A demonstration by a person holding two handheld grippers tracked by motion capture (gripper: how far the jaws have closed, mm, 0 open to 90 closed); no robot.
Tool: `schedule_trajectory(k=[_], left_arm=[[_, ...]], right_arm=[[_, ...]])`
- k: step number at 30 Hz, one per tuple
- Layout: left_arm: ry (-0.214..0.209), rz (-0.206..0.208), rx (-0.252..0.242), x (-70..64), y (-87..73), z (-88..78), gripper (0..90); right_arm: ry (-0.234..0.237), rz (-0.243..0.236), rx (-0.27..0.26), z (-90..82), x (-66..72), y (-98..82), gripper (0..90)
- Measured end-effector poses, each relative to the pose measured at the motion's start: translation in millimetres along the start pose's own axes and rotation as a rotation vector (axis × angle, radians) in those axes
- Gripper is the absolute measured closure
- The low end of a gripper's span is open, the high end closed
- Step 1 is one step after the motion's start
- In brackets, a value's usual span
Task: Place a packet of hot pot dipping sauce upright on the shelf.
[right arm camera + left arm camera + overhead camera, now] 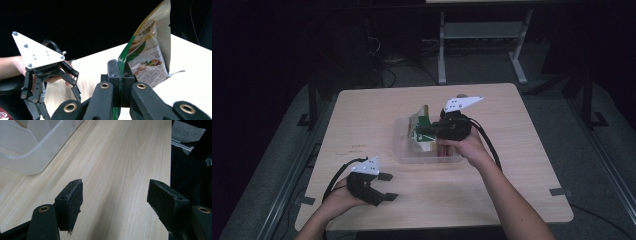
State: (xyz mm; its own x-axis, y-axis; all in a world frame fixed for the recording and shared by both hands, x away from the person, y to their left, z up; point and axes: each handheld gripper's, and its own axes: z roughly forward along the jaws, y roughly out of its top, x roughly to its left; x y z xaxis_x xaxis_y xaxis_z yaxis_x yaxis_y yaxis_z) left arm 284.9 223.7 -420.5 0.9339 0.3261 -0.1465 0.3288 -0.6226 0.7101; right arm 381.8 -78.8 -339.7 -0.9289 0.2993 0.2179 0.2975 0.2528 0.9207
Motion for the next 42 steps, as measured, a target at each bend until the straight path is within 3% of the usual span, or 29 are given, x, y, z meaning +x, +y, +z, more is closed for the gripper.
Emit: schedule_trajectory(k=[10,26,38,42], left_arm=[[-0.012,-0.009,-0.003,-0.6,-0.7,2.3,28.2],[-0.017,-0.002,0.016,-0.9,-0.7,3.7,28.0],[-0.020,0.009,0.028,-0.6,-0.5,4.6,28.0],[-0.020,-0.002,0.023,-0.8,-0.6,4.7,28.0]], right_arm=[[-0.022,0.015,0.040,11.5,-4.7,-7.3,89.9],[-0.045,0.042,0.055,22.6,-10.0,-19.0,88.3],[-0.082,0.032,0.074,19.7,-8.0,-18.1,72.6],[-0.097,0.022,0.071,17.1,-5.8,-16.7,71.5]])
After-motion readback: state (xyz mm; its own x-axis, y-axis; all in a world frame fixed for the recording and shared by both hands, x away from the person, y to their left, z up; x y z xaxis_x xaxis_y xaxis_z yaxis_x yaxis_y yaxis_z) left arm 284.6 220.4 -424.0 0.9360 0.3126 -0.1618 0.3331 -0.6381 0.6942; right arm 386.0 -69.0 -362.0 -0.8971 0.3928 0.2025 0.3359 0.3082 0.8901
